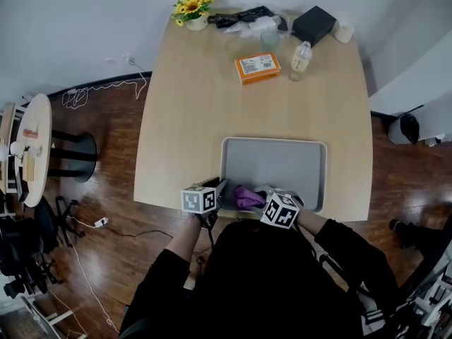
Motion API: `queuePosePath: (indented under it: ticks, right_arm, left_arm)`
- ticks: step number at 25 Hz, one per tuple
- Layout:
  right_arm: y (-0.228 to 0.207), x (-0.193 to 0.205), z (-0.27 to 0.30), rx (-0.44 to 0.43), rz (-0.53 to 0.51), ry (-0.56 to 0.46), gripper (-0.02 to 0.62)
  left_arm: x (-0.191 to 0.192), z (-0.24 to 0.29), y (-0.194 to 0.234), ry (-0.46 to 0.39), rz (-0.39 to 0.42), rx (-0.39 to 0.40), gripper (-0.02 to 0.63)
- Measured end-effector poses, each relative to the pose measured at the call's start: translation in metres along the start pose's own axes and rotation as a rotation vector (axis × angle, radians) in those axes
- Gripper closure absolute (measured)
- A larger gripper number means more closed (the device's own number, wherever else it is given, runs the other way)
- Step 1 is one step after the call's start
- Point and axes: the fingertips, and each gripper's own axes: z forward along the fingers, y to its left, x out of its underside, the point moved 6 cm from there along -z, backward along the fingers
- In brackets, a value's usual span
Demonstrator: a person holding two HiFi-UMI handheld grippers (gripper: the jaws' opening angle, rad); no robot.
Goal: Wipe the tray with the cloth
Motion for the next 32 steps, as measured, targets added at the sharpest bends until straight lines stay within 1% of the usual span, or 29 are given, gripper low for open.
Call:
queuePosePath:
  ticks: [2, 6, 9, 12, 14, 19, 22, 24, 29, 32]
  right_arm:
    - [-0.026, 0.000, -0.004, 0.029, -0.002, -0.002, 0.471]
    - [-0.102, -0.002, -0.018, 0.130, 0.069, -0.001, 0.471]
    - [-0.148, -0.008, -0.028, 0.190, 0.089, 0.023, 0.471]
    - [-0.173, -0.011, -0.033, 0.217, 0.089, 0.034, 0.471]
    - [-0.177, -0.010, -0.032, 0.219, 0.084, 0.026, 0.472]
    - [-0.174, -0.008, -0.031, 0.229, 0.111, 0.010, 0.471]
    - [-0.160, -0.007, -0.033, 0.212, 0.100, 0.004, 0.471]
    - [-0.137, -0.002, -0.033, 0.186, 0.085, 0.011, 0.471]
    - [-0.062, 0.013, -0.032, 0.100, 0.027, 0.014, 0.471]
    - [-0.021, 0.026, -0.032, 0.047, 0.023, 0.009, 0.471]
  left_arm:
    - [0.000, 0.001, -0.001, 0.001, 0.004, -0.001, 0.518]
    - [-0.001, 0.001, -0.002, -0.006, -0.006, -0.010, 0.518]
    - [-0.001, 0.000, -0.002, -0.010, -0.016, -0.009, 0.518]
    - [-0.002, 0.000, -0.002, -0.007, -0.011, -0.005, 0.518]
    - [-0.002, 0.000, -0.001, -0.004, -0.008, -0.003, 0.518]
    - [-0.001, 0.000, 0.001, 0.005, -0.001, -0.003, 0.518]
    - [-0.002, 0.000, 0.001, 0.011, 0.006, -0.003, 0.518]
    - [-0.002, 0.000, 0.002, 0.013, 0.011, -0.003, 0.518]
    - [-0.002, -0.002, 0.003, 0.013, 0.009, -0.005, 0.517]
    - [0.000, -0.001, 0.002, 0.008, 0.005, -0.013, 0.517]
